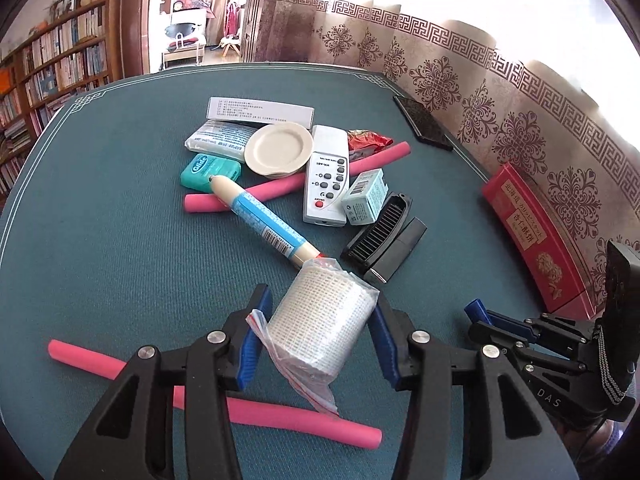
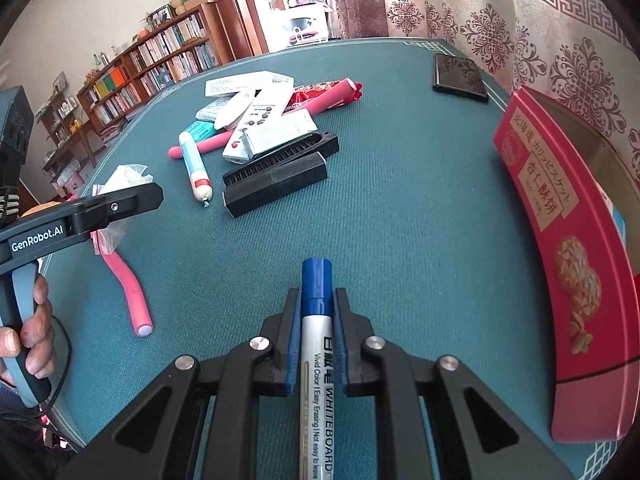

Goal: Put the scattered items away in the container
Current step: 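Lower the marker into the red tin with the right tool while the left tool carries the bandage roll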

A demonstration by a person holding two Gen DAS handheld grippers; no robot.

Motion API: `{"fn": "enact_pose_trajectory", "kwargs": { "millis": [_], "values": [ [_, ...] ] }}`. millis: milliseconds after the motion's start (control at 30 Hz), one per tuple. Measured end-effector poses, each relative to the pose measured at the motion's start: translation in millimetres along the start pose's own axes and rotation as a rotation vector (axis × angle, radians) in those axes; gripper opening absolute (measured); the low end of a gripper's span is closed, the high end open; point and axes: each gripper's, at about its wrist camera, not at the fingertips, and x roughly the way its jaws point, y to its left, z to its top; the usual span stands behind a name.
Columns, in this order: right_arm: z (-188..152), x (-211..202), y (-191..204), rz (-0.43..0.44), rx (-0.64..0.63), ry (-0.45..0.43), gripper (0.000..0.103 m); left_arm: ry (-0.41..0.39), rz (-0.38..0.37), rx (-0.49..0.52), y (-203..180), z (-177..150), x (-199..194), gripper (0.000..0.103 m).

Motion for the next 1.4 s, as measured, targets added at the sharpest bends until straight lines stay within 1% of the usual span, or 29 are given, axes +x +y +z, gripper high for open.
{"fn": "enact_pose_trajectory", "kwargs": {
  "millis": [67,333,467,700,900,933,1067,1267,1333,1400],
  "values": [
    [1,-5,-1,0.011,0.006,-0.018,0.017,-0.002,-0.007,-0.003,-1,1,-1,0.051],
    [13,-31,-8,0.013,0.022,-0.103,0.017,-0.035,-0.031,0.016,-17,15,-9,0.051],
    [19,-52,-18,0.001,0.045,-0.168,0.017,-0.061,-0.050,0.044,-32,24,-15,0.051],
    [29,-111,-54,-0.091,0.109,-0.324,0.017,-0.089,-0.113,0.102,-69,42,-19,0.051],
    [31,-159,-93,-0.215,0.166,-0.445,0.017,-0.107,-0.183,0.156,-106,53,-22,0.051],
    [30,-165,-99,-0.231,0.176,-0.455,0.017,-0.110,-0.194,0.163,-112,56,-22,0.051],
    [24,-173,-118,-0.230,0.206,-0.448,0.018,-0.113,-0.236,0.198,-137,61,-21,0.051],
    [16,-186,-129,-0.200,0.232,-0.457,0.018,-0.108,-0.278,0.246,-166,64,-16,0.051],
    [16,-187,-132,-0.233,0.228,-0.458,0.017,-0.102,-0.287,0.257,-174,65,-13,0.051],
    [16,-184,-135,-0.298,0.220,-0.450,0.017,-0.094,-0.294,0.265,-179,64,-10,0.051]
  ]
}}
